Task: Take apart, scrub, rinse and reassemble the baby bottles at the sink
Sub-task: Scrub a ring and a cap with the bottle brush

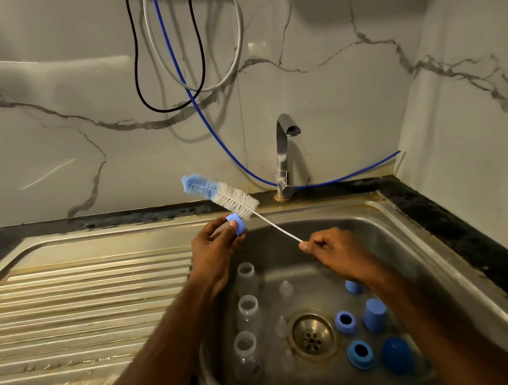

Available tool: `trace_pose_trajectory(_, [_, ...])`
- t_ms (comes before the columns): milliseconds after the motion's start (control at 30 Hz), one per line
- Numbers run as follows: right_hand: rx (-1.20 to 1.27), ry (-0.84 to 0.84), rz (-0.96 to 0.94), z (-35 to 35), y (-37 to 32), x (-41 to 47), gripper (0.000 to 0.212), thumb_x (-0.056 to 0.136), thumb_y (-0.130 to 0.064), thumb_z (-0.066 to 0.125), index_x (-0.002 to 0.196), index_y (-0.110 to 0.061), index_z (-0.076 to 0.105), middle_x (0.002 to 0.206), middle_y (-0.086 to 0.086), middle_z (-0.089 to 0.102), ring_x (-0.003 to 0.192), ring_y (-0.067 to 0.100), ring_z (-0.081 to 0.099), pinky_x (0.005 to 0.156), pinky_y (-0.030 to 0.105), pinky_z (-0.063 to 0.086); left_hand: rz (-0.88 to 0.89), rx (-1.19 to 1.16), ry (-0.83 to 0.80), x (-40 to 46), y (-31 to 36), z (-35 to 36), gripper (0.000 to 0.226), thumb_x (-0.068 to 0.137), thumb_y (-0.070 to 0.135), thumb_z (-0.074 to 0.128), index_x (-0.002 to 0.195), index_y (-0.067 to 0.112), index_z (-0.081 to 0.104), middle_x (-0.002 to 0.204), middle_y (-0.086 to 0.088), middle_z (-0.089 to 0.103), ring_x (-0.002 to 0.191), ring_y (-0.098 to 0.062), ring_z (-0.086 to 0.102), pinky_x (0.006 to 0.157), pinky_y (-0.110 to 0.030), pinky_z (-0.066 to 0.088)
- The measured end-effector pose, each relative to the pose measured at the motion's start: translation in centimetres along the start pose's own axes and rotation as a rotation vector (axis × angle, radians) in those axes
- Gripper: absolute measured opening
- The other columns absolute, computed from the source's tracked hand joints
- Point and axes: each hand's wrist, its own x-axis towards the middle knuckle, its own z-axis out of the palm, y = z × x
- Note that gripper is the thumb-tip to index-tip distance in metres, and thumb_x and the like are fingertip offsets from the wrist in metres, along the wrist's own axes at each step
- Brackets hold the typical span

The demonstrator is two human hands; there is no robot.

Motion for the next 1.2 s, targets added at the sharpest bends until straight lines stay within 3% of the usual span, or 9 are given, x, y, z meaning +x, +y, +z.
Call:
trace_pose_trajectory(100, [-0.02,-0.061,-0.019,-0.3,0.0,-0.2,0.038,0.097,-0.037,0.063,0.061,-0.025,0.058,0.049,-0.011,0.052,0.049,-0.001,0.047,0.058,0.024,0.044,0.052,0.091,0.07,0.1,0.1,-0.1,0.028,0.09,0.008,0.07,0.117,0.014,0.065,0.109,-0.007,0.074,0.098,-0.02,0.075,0.085,-0.032,0.062])
trace_pose_trajectory(233, [-0.051,-0.118,-0.017,-0.7,0.3,-0.3,0.037,0.097,-0.038,0.063,0.063,-0.023,0.06,0.053,-0.006,0.053,0.052,0.001,0.049,0.062,0.028,0.047,0.203,0.43,0.074,0.1,-0.2,-0.6,0.032,0.089,0.01,0.073,0.12,0.017,0.066,0.107,0.007,0.071,0.095,-0.006,0.07,0.078,-0.02,0.057])
trace_pose_trajectory(367, [-0.105,0.05,-0.062,0.6,-0.2,-0.1,0.039,0.096,-0.041,0.062,0.062,-0.025,0.058,0.053,-0.006,0.052,0.051,0.003,0.048,0.06,0.03,0.046,0.339,0.555,0.016,0.0,-0.8,-0.2,0.042,0.085,0.013,0.08,0.124,0.022,0.066,0.109,0.016,0.07,0.098,-0.001,0.069,0.083,-0.019,0.057])
trace_pose_trajectory(433, [-0.108,0.064,-0.066,0.3,-0.2,0.1,0.038,0.096,-0.04,0.062,0.061,-0.026,0.058,0.053,-0.007,0.052,0.051,0.003,0.048,0.059,0.027,0.045,0.363,0.537,0.047,0.0,-0.6,-0.2,0.043,0.085,0.014,0.08,0.124,0.022,0.065,0.112,0.011,0.07,0.102,-0.004,0.069,0.086,-0.023,0.057])
trace_pose_trajectory(567, [-0.082,-0.122,-0.019,-1.6,0.5,-0.3,0.038,0.096,-0.041,0.063,0.066,-0.017,0.063,0.056,-0.004,0.055,0.054,0.002,0.05,0.062,0.026,0.046,0.359,0.432,0.058,0.2,-0.2,-0.9,0.044,0.085,0.011,0.078,0.127,0.017,0.063,0.121,-0.001,0.071,0.108,-0.013,0.069,0.093,-0.032,0.058])
trace_pose_trajectory(767, [-0.09,0.005,-0.051,0.2,-0.1,0.0,0.033,0.097,-0.04,0.061,0.07,-0.023,0.064,0.058,-0.003,0.057,0.056,0.004,0.051,0.062,0.029,0.047,0.398,0.455,-0.038,-0.3,-0.7,-0.2,0.047,0.084,0.006,0.079,0.126,0.019,0.063,0.117,0.006,0.072,0.108,-0.008,0.07,0.093,-0.028,0.058])
trace_pose_trajectory(933, [-0.017,-0.161,-0.011,-1.6,1.0,-0.2,0.037,0.096,-0.041,0.063,0.067,-0.017,0.065,0.054,-0.005,0.054,0.051,0.002,0.048,0.059,0.024,0.043,0.147,-0.013,-0.133,-0.3,0.7,-1.1,0.036,0.088,-0.005,0.064,0.119,0.013,0.064,0.115,-0.01,0.074,0.111,-0.024,0.071,0.092,-0.036,0.059])
trace_pose_trajectory(1067, [-0.042,-0.108,-0.019,-1.2,1.3,0.1,0.037,0.095,-0.042,0.064,0.071,-0.013,0.066,0.056,-0.002,0.056,0.053,0.004,0.05,0.06,0.029,0.045,0.126,0.092,-0.195,-0.7,0.1,-0.5,0.036,0.086,-0.012,0.063,0.119,0.005,0.064,0.112,-0.011,0.075,0.111,-0.027,0.07,0.082,-0.026,0.06])
trace_pose_trajectory(1200, [0.044,-0.036,-0.03,-1.1,0.9,0.3,0.038,0.096,-0.039,0.063,0.065,-0.018,0.062,0.056,-0.003,0.054,0.054,0.007,0.049,0.06,0.029,0.044,0.135,0.139,-0.25,-0.7,0.4,-0.9,0.042,0.082,-0.004,0.07,0.122,0.005,0.065,0.117,-0.013,0.074,0.113,-0.028,0.069,0.085,-0.029,0.059])
